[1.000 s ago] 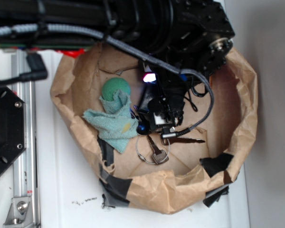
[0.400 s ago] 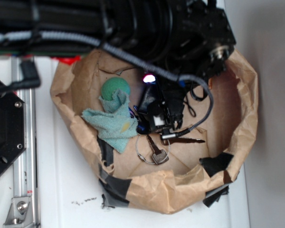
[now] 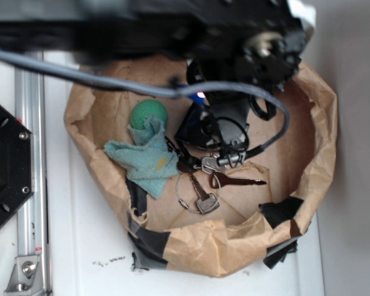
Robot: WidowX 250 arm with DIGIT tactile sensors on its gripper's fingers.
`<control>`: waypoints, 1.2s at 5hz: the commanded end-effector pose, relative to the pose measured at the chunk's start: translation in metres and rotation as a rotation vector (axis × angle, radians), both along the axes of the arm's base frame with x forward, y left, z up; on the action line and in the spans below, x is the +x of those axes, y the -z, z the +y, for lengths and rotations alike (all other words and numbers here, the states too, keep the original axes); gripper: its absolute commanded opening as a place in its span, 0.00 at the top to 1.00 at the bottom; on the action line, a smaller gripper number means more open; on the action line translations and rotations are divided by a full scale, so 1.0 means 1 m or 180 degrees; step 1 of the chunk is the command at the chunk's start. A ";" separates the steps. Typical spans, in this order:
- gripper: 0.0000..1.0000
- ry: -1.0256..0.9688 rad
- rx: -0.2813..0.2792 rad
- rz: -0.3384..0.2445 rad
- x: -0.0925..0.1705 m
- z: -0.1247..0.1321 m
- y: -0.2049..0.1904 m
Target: Grab the black box.
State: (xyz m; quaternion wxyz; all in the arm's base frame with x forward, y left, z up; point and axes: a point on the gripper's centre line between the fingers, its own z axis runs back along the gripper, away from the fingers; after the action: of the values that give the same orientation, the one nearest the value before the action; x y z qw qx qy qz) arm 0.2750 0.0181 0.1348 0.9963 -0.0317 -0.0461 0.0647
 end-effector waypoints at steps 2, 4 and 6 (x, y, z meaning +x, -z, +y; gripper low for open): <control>0.00 -0.0689 0.0055 -0.0019 -0.026 -0.002 -0.013; 0.00 -0.2282 -0.0050 -0.0004 -0.029 -0.001 -0.010; 0.00 -0.2282 -0.0050 -0.0004 -0.029 -0.001 -0.010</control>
State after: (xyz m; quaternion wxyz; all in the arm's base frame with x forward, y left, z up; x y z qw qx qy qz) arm 0.2431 0.0248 0.1418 0.9108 -0.0142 -0.0405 0.4107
